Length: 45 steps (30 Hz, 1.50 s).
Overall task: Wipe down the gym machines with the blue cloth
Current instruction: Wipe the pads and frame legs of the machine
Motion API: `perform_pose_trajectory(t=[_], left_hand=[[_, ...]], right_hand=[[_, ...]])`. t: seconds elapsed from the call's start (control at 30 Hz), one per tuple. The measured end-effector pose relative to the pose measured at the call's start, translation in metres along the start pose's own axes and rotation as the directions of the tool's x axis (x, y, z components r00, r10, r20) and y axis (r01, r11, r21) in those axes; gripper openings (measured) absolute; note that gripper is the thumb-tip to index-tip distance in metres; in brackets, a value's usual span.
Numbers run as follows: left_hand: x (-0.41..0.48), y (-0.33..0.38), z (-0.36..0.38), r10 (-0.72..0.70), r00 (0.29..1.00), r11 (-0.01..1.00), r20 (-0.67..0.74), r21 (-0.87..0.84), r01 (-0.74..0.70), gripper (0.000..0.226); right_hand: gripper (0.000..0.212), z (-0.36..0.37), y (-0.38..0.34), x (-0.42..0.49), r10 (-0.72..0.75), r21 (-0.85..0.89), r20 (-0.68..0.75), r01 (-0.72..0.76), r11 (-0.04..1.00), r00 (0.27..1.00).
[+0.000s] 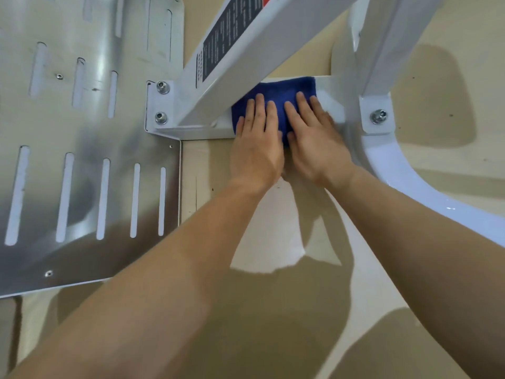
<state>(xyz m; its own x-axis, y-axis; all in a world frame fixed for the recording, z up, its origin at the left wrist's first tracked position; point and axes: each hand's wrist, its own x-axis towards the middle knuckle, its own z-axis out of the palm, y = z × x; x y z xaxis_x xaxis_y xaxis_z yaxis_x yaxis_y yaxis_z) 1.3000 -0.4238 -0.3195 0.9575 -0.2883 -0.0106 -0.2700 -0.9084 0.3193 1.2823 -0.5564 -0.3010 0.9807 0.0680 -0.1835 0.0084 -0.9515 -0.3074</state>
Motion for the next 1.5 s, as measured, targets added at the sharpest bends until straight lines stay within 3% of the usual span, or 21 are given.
perform_pose_trajectory(t=[0.1,0.27,0.43,0.63,0.8,1.0,1.1,1.27,1.5], left_hand=[[0.005,-0.022,0.004,0.042,0.999,0.995,-0.013,0.093,-0.041,0.056],[-0.014,-0.044,0.001,-0.016,0.999,0.986,-0.038,0.166,0.022,0.056],[-0.001,-0.032,-0.006,0.011,0.999,0.981,0.031,0.193,-0.017,0.055],[0.048,-0.028,-0.009,-0.035,0.998,0.970,0.056,0.242,0.020,0.055],[0.012,-0.013,0.002,0.059,0.998,0.968,0.034,0.243,-0.066,0.056],[0.067,0.005,0.000,0.155,0.980,0.967,0.122,0.183,-0.176,0.053],[0.083,0.008,0.001,0.203,0.973,0.962,0.106,0.162,-0.218,0.053],[0.026,-0.006,0.009,0.258,0.964,0.949,0.063,0.168,-0.266,0.052],[0.059,0.000,0.003,0.234,0.970,0.962,0.061,0.133,-0.240,0.050]], right_hand=[[0.058,0.001,0.000,0.015,-0.047,-0.072,0.009,0.048,0.996,0.999],[0.057,0.011,-0.010,0.035,-0.181,-0.171,0.051,0.187,0.967,0.982],[0.056,0.023,-0.010,0.000,-0.075,-0.122,-0.011,0.074,0.990,0.997],[0.057,0.013,-0.009,0.048,0.021,-0.048,-0.033,-0.023,0.999,0.999],[0.056,0.025,-0.014,-0.007,0.105,-0.038,-0.124,-0.111,0.993,0.987],[0.057,0.005,0.009,0.032,0.238,0.017,-0.050,-0.237,0.971,0.970],[0.057,0.002,0.015,0.039,0.263,0.035,-0.065,-0.261,0.965,0.963],[0.059,0.024,-0.002,-0.008,0.243,0.012,-0.196,-0.246,0.969,0.950],[0.058,0.005,0.010,0.030,0.225,-0.007,-0.077,-0.226,0.974,0.971]])
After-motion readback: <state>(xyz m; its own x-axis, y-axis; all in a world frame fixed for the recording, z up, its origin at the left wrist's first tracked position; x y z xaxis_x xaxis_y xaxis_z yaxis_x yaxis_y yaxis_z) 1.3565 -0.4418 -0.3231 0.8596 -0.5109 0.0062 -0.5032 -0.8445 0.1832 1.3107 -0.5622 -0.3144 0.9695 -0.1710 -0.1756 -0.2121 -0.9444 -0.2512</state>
